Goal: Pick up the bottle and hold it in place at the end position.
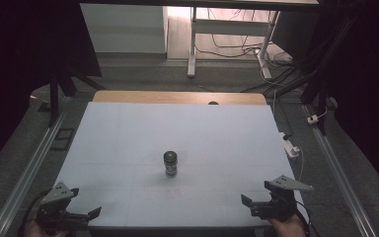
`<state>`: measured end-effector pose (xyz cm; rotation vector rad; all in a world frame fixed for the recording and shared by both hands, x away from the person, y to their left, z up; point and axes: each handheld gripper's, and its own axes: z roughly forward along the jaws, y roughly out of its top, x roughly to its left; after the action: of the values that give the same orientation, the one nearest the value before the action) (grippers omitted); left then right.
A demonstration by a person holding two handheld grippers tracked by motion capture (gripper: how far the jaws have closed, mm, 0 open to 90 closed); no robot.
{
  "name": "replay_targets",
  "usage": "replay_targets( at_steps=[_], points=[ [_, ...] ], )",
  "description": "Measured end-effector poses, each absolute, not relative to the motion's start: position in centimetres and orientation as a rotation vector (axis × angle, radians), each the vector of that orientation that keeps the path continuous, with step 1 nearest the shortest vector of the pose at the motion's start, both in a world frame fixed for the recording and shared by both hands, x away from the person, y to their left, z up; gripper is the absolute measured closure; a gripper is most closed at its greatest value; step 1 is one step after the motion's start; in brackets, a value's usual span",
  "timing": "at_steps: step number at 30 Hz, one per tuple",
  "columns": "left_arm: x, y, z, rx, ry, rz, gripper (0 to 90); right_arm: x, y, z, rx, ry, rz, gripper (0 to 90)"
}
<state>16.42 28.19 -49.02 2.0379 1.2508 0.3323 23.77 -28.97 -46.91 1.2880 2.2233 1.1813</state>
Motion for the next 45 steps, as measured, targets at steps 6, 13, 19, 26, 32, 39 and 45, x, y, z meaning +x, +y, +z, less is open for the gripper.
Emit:
replay_targets(
  at_steps=[6, 13, 19, 26, 32, 39, 45],
  points=[
    [16.4, 28.22, -48.99, 2.034, 1.242, 0.328, 0.0, 23.5, -28.68, -46.86, 1.232, 2.237, 1.166, 0.0],
    [16.5, 28.45, -48.99, 2.027, 1.23, 0.295, 0.0, 23.63, -28.56, -46.92, 1.223, 2.262, 1.158, 0.0],
    [16.6, 28.44, -49.03, 2.031, 1.229, 0.285, 0.0, 23.71, -28.52, -46.96, 1.226, 2.276, 1.155, 0.0],
    [16.69, 28.44, -49.06, 2.034, 1.232, 0.273, 0.0, 23.89, -28.64, -47.0, 1.251, 2.282, 1.161, 0.0],
    [16.73, 28.23, -48.95, 2.042, 1.226, 0.273, 0.0, 23.91, -28.56, -47.02, 1.246, 2.295, 1.157, 0.0],
    [16.88, 27.9, -48.58, 2.038, 1.206, 0.291, 0.0, 24.0, -28.5, -47.08, 1.246, 2.308, 1.151, 0.0],
    [17.19, 27.55, -48.36, 2.035, 1.18, 0.298, 0.0, 24.02, -28.42, -47.1, 1.234, 2.32, 1.146, 0.0]
  ],
)
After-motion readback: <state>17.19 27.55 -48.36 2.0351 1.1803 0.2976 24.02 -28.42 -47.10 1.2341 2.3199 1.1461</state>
